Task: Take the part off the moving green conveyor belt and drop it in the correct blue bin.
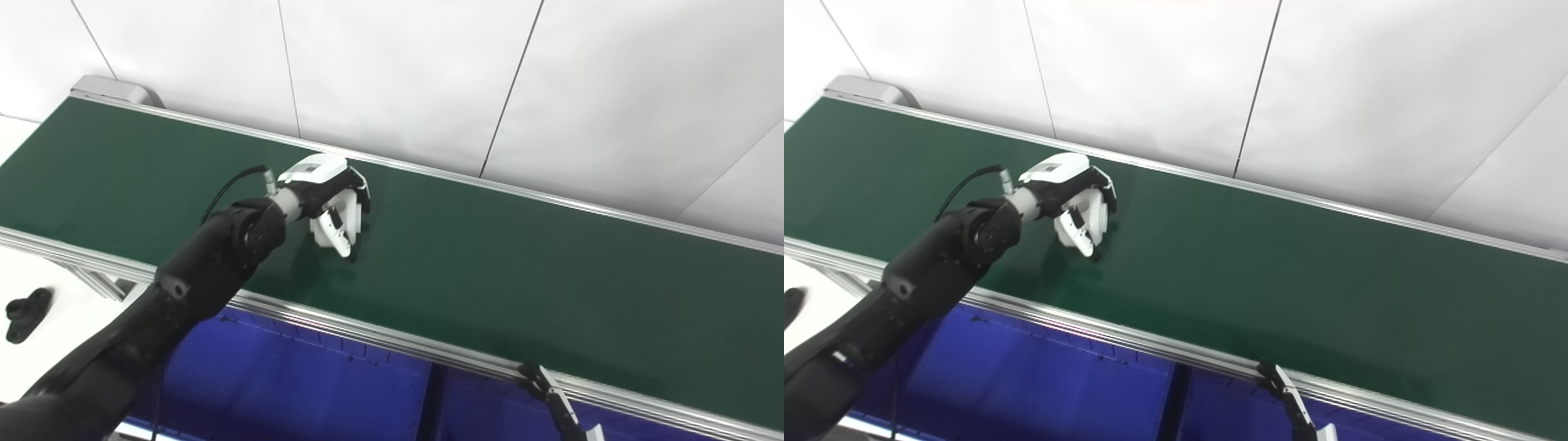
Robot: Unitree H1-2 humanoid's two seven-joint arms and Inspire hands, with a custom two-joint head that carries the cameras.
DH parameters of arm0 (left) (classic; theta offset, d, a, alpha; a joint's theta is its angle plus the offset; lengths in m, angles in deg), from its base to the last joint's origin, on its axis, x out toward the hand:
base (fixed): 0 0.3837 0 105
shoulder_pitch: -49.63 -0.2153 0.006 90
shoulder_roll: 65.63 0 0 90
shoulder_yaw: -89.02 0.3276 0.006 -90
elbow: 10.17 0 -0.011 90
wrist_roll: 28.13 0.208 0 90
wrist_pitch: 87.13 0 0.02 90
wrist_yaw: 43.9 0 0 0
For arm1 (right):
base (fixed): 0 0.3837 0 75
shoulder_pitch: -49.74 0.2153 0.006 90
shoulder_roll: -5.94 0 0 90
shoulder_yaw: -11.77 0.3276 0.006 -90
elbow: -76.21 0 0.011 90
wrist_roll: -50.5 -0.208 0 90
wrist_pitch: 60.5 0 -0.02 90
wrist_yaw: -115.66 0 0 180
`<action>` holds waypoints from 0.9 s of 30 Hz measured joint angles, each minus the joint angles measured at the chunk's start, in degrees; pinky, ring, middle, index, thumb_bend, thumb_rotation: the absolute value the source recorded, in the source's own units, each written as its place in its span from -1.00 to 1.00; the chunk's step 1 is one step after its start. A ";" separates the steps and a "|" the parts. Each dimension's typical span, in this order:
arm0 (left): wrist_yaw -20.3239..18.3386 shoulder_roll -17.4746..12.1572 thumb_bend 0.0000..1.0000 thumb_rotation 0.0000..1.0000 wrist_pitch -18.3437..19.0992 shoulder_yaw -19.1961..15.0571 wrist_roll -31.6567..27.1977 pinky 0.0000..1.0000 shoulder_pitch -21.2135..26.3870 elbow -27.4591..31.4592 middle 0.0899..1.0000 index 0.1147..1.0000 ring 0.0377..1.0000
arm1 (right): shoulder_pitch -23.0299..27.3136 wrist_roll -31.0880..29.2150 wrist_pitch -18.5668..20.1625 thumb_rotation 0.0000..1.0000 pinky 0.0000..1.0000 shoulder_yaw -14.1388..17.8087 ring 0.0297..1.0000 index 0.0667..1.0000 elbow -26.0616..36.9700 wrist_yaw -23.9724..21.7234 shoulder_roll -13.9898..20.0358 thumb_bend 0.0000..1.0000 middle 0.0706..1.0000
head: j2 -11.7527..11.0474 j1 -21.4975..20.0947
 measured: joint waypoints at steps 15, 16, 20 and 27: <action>6.98 0.22 -0.01 -1.00 -13.14 -9.81 -11.92 -0.01 -14.63 15.10 -0.04 -0.26 -0.07 | -1.11 0.13 0.00 0.42 0.64 0.68 0.65 0.75 2.11 -0.43 0.05 0.61 0.67 | 2.11 -0.27; 6.95 0.22 -0.01 -1.00 -13.57 -10.47 -13.09 -0.01 -16.08 16.88 -0.03 -0.27 -0.07 | -1.31 0.18 0.00 0.43 0.64 0.88 0.65 0.75 2.31 -0.61 0.04 0.61 0.67 | 2.11 -0.27; 6.61 0.21 -0.01 -1.00 -14.46 -12.37 -17.53 -0.03 -22.94 23.57 -0.03 -0.26 -0.08 | -2.60 0.09 0.00 0.41 0.65 1.92 0.66 0.74 3.96 -1.58 0.05 0.62 0.67 | 3.60 -0.97; 6.07 0.63 -0.01 -1.00 -18.60 -12.82 -21.86 -0.09 -32.37 27.10 -0.02 -0.27 -0.11 | -4.05 0.16 0.00 0.42 0.61 4.90 0.64 0.73 6.34 -4.52 -1.19 0.65 0.65 | 6.94 -4.74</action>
